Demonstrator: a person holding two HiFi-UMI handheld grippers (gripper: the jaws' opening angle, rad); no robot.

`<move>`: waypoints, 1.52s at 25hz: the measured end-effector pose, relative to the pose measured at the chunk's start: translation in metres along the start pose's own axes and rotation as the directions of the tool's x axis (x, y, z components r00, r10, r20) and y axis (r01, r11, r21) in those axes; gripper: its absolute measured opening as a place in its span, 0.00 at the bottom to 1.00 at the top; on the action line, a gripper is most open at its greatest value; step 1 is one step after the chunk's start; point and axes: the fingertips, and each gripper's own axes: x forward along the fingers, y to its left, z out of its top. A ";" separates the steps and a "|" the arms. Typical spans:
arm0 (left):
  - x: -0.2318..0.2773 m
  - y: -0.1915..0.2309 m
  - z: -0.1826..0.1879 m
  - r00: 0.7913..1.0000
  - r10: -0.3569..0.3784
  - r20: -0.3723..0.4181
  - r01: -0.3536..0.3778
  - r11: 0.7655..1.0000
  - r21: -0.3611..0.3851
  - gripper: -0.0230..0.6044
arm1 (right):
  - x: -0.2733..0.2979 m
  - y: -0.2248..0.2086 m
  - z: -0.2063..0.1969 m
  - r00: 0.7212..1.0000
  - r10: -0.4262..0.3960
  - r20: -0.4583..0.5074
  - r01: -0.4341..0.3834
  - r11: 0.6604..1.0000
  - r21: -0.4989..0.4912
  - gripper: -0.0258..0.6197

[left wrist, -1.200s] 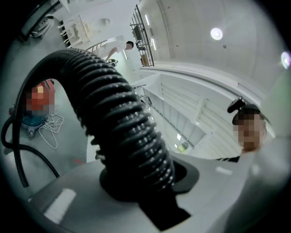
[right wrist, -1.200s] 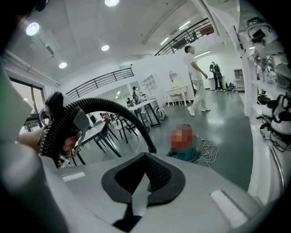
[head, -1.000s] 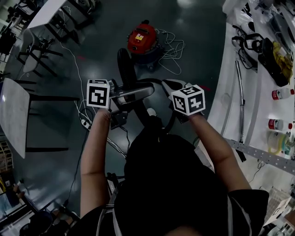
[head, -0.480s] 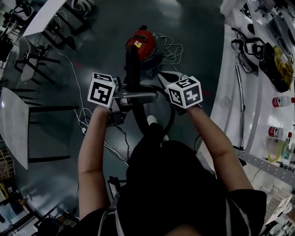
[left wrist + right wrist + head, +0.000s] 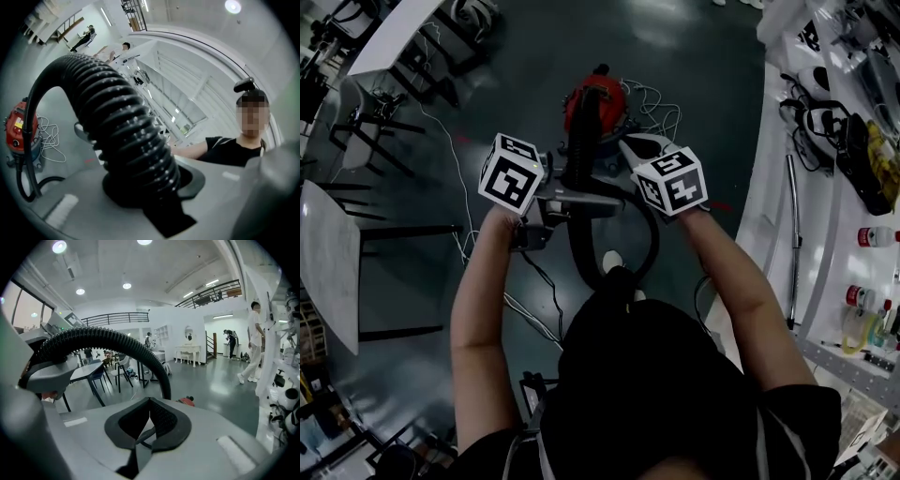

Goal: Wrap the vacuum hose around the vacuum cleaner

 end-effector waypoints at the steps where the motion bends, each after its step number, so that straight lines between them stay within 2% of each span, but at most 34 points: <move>1: -0.006 0.003 0.000 1.000 0.000 -0.020 0.000 1.000 0.003 0.24 | 0.007 -0.002 0.005 1.000 -0.007 -0.002 0.007 1.000 -0.014 0.04; 3: -0.020 0.008 0.001 0.999 -0.003 -0.050 0.004 1.000 0.008 0.24 | 0.021 -0.002 0.016 1.000 -0.015 -0.005 0.015 0.999 -0.046 0.10; 10: -0.047 0.021 0.004 0.992 -0.029 -0.125 0.032 0.999 0.028 0.23 | 0.054 -0.005 0.043 1.000 -0.021 0.013 0.022 0.993 -0.114 0.18; 13: -0.049 0.024 0.000 0.986 -0.041 -0.161 0.047 0.998 0.032 0.23 | 0.059 -0.007 0.052 0.999 -0.038 0.034 0.043 0.985 -0.167 0.29; 16: -0.047 0.024 -0.002 0.977 -0.055 -0.208 0.064 0.997 0.035 0.23 | 0.064 -0.011 0.062 0.996 -0.058 0.065 0.074 0.957 -0.282 0.42; 20: -0.042 0.021 -0.004 0.959 -0.090 -0.268 0.103 0.994 0.034 0.23 | 0.071 -0.021 0.083 0.990 -0.054 0.129 0.107 0.888 -0.447 0.54; 24: -0.032 0.025 0.002 0.943 -0.104 -0.316 0.120 0.992 0.030 0.23 | 0.077 -0.029 0.100 0.988 0.034 0.151 0.061 0.813 -0.579 0.53; 27: -0.024 0.030 0.016 0.939 -0.106 -0.327 0.121 0.992 0.027 0.23 | 0.080 -0.036 0.106 0.987 0.089 0.136 0.023 0.750 -0.661 0.42; 29: -0.017 0.036 0.026 0.938 -0.105 -0.331 0.119 0.993 0.024 0.23 | 0.082 -0.047 0.107 0.986 0.113 0.122 0.003 0.721 -0.693 0.38; 33: -0.007 0.057 0.050 0.948 -0.104 -0.301 0.114 0.993 0.018 0.23 | 0.091 -0.076 0.112 0.987 0.144 0.071 -0.051 0.705 -0.707 0.37; 36: -0.003 0.075 0.069 0.961 -0.107 -0.253 0.115 0.993 0.017 0.24 | 0.102 -0.097 0.115 0.991 0.130 0.016 -0.079 0.695 -0.715 0.36; 38: -0.001 0.086 0.081 0.971 -0.103 -0.214 0.112 0.993 0.030 0.25 | 0.109 -0.111 0.117 0.993 0.119 -0.018 -0.097 0.700 -0.708 0.36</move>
